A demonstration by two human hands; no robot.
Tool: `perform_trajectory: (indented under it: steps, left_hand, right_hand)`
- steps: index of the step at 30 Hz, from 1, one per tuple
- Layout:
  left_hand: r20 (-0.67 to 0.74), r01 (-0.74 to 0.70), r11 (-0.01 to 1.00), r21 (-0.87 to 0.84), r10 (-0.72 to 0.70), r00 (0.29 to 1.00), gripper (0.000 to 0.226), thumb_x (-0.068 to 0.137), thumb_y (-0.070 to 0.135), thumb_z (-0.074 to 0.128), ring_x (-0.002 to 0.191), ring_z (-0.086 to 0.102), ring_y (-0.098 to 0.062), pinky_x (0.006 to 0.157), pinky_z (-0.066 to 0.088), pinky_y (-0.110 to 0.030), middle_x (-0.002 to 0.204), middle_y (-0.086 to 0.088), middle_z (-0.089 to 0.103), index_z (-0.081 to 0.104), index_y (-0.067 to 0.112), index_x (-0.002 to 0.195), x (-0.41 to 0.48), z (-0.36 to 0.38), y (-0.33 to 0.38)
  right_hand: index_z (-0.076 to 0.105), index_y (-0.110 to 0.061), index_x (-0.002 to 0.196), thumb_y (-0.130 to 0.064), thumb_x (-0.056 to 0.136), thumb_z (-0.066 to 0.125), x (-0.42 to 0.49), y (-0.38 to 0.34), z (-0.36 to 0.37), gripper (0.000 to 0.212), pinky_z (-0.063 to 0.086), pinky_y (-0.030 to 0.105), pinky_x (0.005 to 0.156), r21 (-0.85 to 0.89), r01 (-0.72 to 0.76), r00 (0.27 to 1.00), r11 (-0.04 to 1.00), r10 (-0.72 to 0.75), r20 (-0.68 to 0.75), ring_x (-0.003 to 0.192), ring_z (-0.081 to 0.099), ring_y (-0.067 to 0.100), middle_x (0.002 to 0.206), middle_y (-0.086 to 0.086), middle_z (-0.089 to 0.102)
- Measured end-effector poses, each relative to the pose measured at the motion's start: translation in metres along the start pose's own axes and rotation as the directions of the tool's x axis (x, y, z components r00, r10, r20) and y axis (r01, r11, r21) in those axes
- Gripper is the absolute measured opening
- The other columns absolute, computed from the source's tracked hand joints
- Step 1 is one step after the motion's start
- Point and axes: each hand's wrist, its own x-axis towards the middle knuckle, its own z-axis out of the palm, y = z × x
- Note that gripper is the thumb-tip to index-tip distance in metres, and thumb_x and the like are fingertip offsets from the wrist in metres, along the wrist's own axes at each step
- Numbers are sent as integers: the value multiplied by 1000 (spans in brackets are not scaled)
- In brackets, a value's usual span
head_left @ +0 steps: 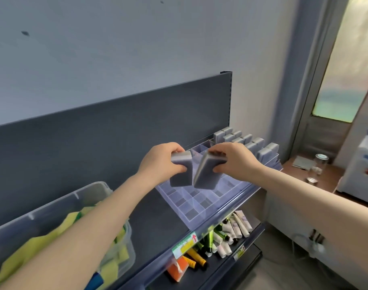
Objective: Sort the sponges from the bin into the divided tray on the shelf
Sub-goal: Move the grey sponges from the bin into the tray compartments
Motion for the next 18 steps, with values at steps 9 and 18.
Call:
perform_trajectory:
  steps: [9,18]
  left_hand:
    - [21,64,998,-14,-64,998,35,69,30,78,89,58,-17,78,51,-38,96,11,65,63,31,100,35,62,24]
    - [39,86,996,-19,-85,996,34,71,28,77,89,58,-15,78,51,-37,97,11,65,63,32,101,102,85,2]
  right_hand:
    - [62,-21,121,-17,69,77,10,79,-2,54,49,33,82,43,-47,997,998,45,55,99,60,22,113,0,67]
    - [63,-20,118,-17,69,77,73,122,16,51,48,32,79,56,-60,996,997,56,73,97,60,23,109,0,67]
